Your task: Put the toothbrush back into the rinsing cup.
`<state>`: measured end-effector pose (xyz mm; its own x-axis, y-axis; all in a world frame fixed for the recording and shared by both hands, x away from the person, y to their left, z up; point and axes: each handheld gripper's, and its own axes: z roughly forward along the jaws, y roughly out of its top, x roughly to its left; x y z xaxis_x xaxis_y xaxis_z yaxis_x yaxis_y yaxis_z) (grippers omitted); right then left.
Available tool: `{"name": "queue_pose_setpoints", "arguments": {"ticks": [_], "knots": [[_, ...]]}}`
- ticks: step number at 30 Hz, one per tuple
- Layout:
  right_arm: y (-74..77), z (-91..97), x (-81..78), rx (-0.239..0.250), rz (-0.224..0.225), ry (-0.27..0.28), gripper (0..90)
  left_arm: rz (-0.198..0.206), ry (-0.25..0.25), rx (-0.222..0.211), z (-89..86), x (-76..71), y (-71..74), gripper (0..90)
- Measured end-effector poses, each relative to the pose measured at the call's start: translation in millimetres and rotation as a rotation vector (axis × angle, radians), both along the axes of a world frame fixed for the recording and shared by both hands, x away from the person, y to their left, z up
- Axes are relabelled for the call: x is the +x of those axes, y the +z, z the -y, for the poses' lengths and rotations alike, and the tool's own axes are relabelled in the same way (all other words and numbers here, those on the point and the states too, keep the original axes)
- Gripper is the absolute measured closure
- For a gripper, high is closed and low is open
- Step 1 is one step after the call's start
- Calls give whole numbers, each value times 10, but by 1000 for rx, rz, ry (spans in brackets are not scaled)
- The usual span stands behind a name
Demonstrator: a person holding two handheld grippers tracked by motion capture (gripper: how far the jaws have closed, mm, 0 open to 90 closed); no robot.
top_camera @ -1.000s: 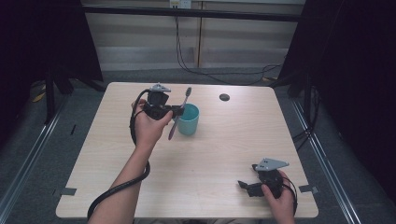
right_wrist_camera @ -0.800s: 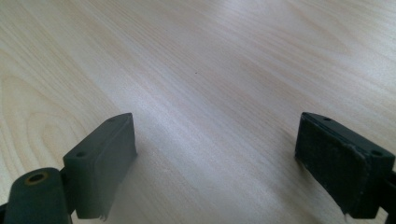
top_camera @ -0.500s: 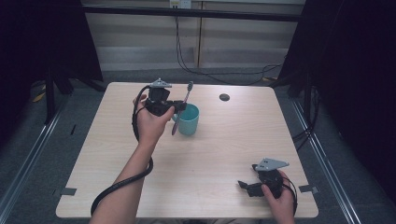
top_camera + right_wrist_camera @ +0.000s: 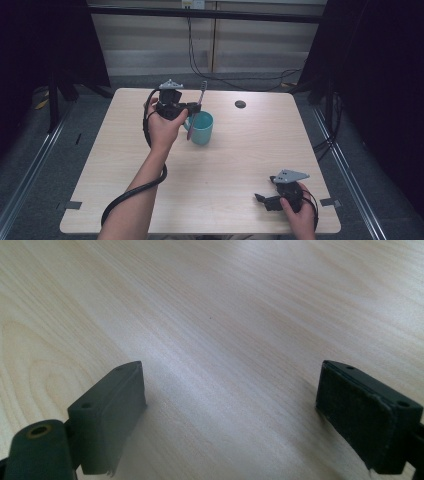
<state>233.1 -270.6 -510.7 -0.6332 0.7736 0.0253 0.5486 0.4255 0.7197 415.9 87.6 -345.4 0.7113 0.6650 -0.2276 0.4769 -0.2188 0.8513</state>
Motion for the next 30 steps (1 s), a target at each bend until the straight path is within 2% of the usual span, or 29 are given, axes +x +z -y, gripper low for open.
{"name": "queue_pose_setpoints", "arguments": {"ticks": [10, 30], "knots": [[1, -3, -6, -1, 0, -3, 118, 23, 5, -30, 32, 51, 30, 793], [0, -4, -9, -1, 2, 0, 118, 66, 1, -43, 109, 143, 98, 792]]}}
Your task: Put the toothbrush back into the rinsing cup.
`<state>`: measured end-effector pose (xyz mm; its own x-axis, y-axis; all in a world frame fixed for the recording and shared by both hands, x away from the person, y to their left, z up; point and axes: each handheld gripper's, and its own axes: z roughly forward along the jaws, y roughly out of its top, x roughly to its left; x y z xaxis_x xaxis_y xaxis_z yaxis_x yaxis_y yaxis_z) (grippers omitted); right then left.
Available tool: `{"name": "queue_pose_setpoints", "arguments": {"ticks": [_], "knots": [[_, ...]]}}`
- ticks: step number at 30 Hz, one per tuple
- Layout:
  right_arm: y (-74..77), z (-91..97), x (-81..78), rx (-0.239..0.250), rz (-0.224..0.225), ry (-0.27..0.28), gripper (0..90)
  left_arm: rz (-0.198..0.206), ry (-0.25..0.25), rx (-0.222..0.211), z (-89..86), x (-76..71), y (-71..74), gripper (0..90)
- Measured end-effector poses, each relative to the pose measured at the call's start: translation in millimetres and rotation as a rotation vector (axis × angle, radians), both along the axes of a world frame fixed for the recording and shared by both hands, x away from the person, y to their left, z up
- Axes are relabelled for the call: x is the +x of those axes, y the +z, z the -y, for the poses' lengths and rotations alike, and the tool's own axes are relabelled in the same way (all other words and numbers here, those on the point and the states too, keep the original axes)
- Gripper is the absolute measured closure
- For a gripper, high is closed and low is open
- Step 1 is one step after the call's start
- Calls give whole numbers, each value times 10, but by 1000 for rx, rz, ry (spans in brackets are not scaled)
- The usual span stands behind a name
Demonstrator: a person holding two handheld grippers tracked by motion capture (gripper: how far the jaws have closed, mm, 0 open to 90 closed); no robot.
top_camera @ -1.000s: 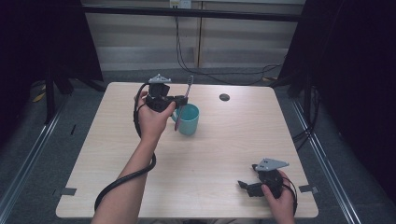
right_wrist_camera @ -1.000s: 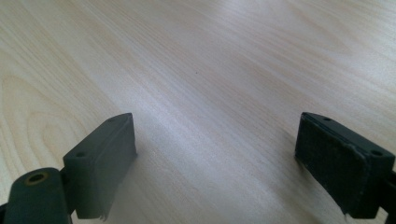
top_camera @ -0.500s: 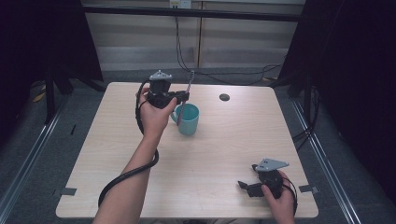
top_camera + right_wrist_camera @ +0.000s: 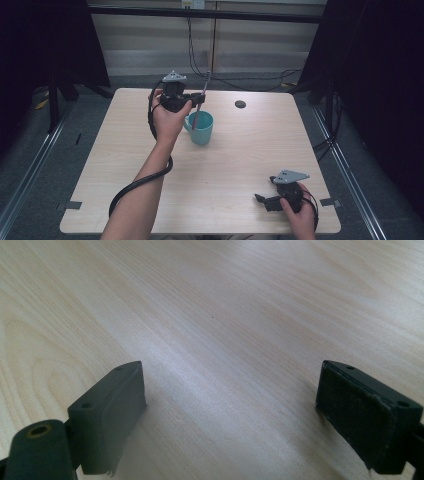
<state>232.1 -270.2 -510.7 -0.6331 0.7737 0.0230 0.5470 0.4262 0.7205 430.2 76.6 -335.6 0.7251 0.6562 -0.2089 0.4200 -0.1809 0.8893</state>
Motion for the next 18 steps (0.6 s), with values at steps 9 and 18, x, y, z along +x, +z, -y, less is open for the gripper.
{"name": "queue_pose_setpoints", "arguments": {"ticks": [9, 18], "knots": [[-1, 0, -2, 3, 0, 2, 118, 12, 12, -6, 3, 72, -38, 793], [-3, 0, -1, 2, 3, 3, 118, 23, 29, -3, 13, 126, -71, 792]]}}
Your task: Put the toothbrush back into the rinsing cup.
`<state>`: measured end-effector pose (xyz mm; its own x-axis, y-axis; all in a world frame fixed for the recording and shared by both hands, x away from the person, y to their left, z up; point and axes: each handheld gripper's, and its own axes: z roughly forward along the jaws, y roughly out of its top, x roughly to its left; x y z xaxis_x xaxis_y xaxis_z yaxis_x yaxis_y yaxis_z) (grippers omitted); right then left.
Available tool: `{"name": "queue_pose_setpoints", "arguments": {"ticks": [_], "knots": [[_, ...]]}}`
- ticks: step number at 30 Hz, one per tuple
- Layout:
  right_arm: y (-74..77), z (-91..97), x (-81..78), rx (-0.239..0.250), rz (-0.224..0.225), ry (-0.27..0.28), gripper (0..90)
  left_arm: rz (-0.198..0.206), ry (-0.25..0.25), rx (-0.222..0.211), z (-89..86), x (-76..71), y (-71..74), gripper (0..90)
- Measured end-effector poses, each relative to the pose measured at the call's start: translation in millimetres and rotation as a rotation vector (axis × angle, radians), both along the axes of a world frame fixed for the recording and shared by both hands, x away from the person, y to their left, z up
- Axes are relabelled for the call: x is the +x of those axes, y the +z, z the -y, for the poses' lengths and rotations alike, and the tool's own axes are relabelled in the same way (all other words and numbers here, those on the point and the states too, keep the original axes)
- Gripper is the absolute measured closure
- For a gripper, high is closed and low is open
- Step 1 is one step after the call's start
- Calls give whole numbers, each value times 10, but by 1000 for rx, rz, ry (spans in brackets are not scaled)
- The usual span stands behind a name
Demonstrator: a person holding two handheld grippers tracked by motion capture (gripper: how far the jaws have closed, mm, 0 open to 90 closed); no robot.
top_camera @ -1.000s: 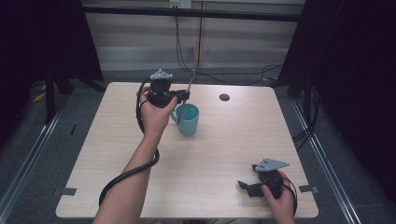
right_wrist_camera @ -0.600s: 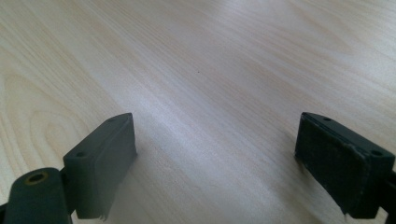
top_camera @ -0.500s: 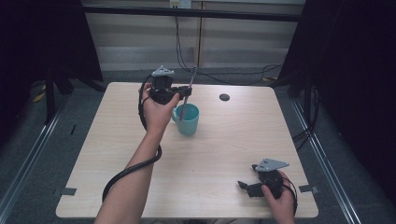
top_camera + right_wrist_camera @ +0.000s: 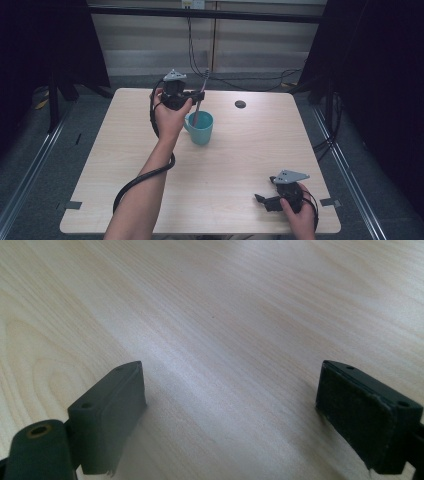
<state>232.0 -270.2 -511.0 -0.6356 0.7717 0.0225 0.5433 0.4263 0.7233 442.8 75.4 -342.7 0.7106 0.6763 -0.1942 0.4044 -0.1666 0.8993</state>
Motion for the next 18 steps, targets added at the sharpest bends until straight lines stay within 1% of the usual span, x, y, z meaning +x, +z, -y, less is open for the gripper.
{"name": "queue_pose_setpoints", "arguments": {"ticks": [2, 5, 6, 8, 10, 12, 15, 16, 18], "knots": [[0, 1, 0, 0, 0, 1, 118, 2, -4, -11, 4, 17, -10, 792], [1, 0, -1, -1, -1, 0, 118, 3, 0, -13, 25, 42, -27, 792], [1, 0, -1, -1, -1, 0, 118, 1, -3, -10, 34, 52, -35, 792], [1, 0, 0, -1, 0, 0, 118, 15, 2, 13, 58, 72, -57, 792], [3, -1, -2, -2, -3, -3, 118, 17, 1, 10, 63, 79, -71, 792], [2, -1, -2, -2, -2, -2, 118, 13, 3, 0, 75, 105, -117, 793], [2, -1, -3, -2, -1, -2, 118, 14, 9, 1, 76, 127, -147, 792], [2, -1, -5, -3, -1, -2, 118, 8, 10, -6, 79, 136, -163, 792], [2, -1, -5, -3, -1, -2, 118, 5, 11, -3, 78, 155, -186, 792]]}}
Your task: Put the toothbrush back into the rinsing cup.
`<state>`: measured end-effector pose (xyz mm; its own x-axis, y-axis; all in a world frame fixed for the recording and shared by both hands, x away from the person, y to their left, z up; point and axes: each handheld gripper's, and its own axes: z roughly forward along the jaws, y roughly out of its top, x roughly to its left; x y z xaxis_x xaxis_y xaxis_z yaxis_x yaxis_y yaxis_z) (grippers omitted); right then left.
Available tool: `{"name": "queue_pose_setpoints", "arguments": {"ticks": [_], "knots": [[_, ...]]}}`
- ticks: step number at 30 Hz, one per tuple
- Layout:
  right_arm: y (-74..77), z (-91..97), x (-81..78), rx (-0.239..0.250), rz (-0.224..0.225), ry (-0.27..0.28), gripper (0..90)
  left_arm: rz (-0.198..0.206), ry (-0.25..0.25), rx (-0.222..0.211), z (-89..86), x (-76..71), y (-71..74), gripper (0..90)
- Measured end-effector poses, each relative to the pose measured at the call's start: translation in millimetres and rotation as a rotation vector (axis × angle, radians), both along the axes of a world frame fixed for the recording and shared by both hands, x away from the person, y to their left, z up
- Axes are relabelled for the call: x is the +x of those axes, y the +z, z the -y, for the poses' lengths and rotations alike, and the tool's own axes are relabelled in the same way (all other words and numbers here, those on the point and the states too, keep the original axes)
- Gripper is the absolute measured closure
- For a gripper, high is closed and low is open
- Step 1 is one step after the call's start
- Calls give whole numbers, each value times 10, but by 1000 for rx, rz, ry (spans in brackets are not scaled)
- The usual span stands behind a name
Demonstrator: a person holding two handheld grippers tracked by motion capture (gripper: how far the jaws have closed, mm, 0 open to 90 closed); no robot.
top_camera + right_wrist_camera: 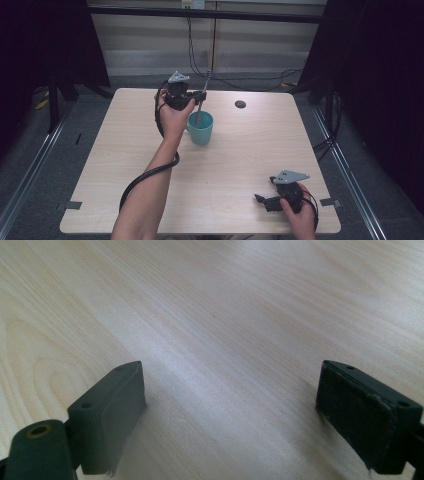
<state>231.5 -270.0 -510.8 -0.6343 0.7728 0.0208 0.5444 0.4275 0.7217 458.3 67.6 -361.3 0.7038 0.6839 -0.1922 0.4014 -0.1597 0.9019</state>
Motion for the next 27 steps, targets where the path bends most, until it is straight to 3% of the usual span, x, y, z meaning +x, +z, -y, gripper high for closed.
{"name": "queue_pose_setpoints", "arguments": {"ticks": [13, 27], "knots": [[1, -4, -8, 4, -5, 0, 118, -15, 20, 21, 69, 81, -186, 791], [0, -6, -10, 5, -4, 4, 118, -38, 32, 47, 77, 63, -365, 789]]}}
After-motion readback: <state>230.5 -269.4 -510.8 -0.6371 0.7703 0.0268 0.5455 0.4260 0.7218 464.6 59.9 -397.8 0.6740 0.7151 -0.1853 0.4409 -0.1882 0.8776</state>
